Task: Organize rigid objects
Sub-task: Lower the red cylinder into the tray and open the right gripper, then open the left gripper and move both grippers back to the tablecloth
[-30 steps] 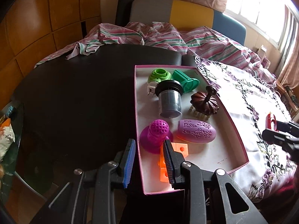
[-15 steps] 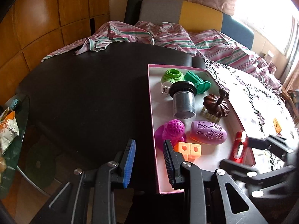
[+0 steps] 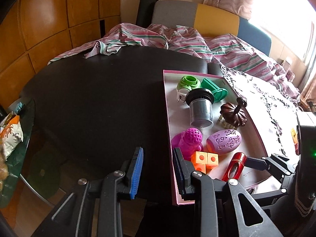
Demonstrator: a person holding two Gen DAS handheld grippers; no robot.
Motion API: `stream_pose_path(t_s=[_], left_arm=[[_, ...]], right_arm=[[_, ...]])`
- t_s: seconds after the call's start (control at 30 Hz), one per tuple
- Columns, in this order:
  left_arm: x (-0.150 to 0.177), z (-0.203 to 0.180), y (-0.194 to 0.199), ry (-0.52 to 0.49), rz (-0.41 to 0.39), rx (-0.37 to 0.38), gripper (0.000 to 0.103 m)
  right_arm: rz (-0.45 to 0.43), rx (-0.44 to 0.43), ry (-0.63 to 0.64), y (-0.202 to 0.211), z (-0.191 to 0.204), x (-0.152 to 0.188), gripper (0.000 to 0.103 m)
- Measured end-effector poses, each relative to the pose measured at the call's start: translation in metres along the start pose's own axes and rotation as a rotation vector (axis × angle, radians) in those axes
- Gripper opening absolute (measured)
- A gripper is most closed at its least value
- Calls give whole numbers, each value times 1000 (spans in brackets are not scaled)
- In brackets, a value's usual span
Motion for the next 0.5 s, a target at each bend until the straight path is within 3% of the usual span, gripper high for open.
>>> stream_pose_path(t_s=[0.5], left_arm=[[-1,-3,5,-10,-12,-4,31]], right_arm=[[-83,-13,-43,33,-11,-9,76]])
Point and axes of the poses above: each gripper's, at about its wrist camera, not at the fingertips, and y roughly against the way its jaws point, z to its left, x to its underside, the point moved 10 cm from there along -y, roughly the way its jaws point, and after that the axes turned 1 degree about -z, right-handed, at the moved point
